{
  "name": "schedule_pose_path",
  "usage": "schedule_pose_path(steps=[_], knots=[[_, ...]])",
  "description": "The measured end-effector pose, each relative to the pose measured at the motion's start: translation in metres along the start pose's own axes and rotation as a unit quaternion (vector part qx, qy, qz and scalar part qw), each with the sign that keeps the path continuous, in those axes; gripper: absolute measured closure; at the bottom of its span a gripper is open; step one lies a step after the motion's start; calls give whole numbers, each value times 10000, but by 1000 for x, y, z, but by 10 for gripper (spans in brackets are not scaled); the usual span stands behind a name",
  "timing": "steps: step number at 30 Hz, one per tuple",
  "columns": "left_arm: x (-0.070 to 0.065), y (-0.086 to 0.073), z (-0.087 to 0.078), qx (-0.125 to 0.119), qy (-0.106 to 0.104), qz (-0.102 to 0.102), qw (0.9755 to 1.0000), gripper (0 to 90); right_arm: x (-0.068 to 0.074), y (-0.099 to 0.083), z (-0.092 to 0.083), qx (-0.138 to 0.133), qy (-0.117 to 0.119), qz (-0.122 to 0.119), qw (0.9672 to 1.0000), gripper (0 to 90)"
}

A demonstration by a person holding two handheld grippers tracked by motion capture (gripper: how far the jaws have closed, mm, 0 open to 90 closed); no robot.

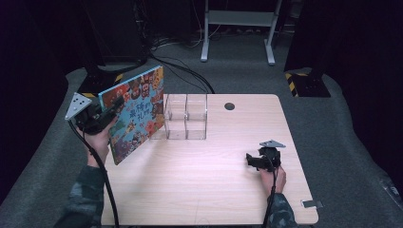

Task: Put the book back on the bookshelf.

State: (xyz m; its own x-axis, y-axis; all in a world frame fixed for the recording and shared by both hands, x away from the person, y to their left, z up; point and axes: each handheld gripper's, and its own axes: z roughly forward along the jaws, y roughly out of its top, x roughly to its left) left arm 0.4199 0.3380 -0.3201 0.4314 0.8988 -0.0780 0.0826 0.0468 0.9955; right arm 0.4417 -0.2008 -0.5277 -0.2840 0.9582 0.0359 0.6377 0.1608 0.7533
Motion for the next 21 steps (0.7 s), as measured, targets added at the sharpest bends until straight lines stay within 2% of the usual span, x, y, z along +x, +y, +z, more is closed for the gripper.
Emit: schedule_pose_path(steps=[21], knots=[[6, -15, 22, -198, 130, -134, 9996, 803, 0, 0, 0, 9, 8, 7, 10000, 158]])
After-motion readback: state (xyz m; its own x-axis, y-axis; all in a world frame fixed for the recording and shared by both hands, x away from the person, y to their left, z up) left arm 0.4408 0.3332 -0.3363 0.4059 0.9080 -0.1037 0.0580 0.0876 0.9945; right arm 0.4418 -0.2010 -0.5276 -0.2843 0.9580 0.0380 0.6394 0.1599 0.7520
